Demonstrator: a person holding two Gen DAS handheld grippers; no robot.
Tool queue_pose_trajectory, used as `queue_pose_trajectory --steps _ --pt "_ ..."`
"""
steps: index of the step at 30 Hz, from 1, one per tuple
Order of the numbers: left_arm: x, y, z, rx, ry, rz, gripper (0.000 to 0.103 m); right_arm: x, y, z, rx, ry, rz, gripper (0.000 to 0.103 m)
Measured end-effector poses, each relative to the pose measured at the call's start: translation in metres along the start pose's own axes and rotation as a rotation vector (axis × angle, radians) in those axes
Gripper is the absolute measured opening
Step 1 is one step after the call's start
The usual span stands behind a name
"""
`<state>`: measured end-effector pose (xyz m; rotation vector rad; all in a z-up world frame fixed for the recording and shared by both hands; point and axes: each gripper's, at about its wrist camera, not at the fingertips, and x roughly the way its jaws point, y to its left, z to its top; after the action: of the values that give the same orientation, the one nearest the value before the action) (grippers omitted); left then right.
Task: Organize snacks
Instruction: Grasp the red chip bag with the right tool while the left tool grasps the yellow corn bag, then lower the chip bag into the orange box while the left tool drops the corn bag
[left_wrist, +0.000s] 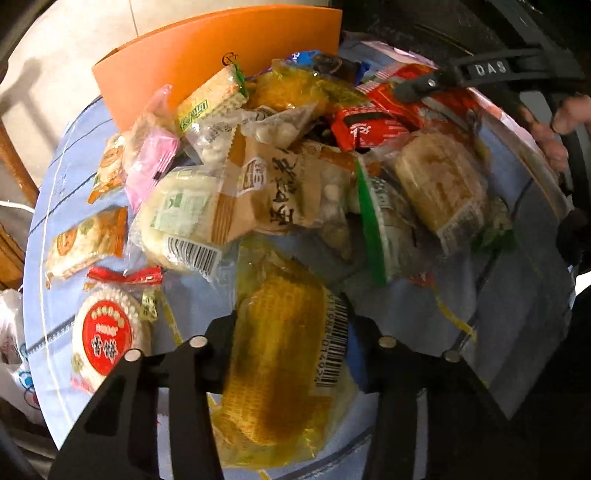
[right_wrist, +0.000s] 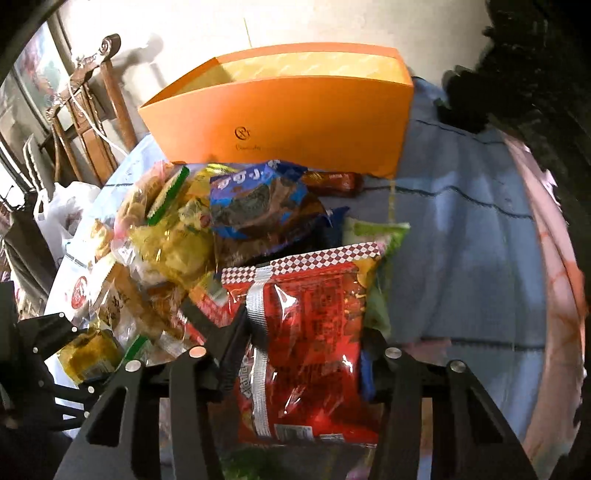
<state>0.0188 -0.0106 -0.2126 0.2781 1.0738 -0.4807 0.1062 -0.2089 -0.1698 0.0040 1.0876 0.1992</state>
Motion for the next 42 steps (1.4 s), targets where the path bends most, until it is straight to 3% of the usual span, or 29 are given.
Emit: queue_pose_trajectory --steps 4,11,22,26,32,38,42 --pt "-0.016 0.000 -0.008 -0.017 -0.027 -0.003 0.042 -0.016 -0.001 -0.011 0.057 -0.029 0.005 0.048" --pt "-0.053 0.005 -0.001 -0.103 -0.092 -0.037 0.042 -0.065 -0.003 -0.014 0.128 -0.160 0.010 0.045" --pt "-0.115 0.017 0.079 -0.221 -0.301 -0.061 0.042 -0.124 -0.006 0.005 0.206 -0.344 0.081 0.045" --pt "-0.122 0.028 0.108 -0.203 -0.333 -0.010 0.042 -0.135 -0.008 0.033 0.193 -0.429 0.080 0.045" --pt "-0.117 0.065 0.179 -0.252 -0.376 0.174 0.042 -0.119 -0.018 0.104 0.174 -0.476 0.062 0.045" --pt "-0.091 0.115 0.260 -0.342 -0.358 0.274 0.042 -0.076 -0.035 0.185 0.196 -0.436 0.066 0.045" --pt "-0.076 0.129 0.287 -0.378 -0.345 0.285 0.042 -0.051 -0.037 0.216 0.187 -0.413 0.037 0.045"
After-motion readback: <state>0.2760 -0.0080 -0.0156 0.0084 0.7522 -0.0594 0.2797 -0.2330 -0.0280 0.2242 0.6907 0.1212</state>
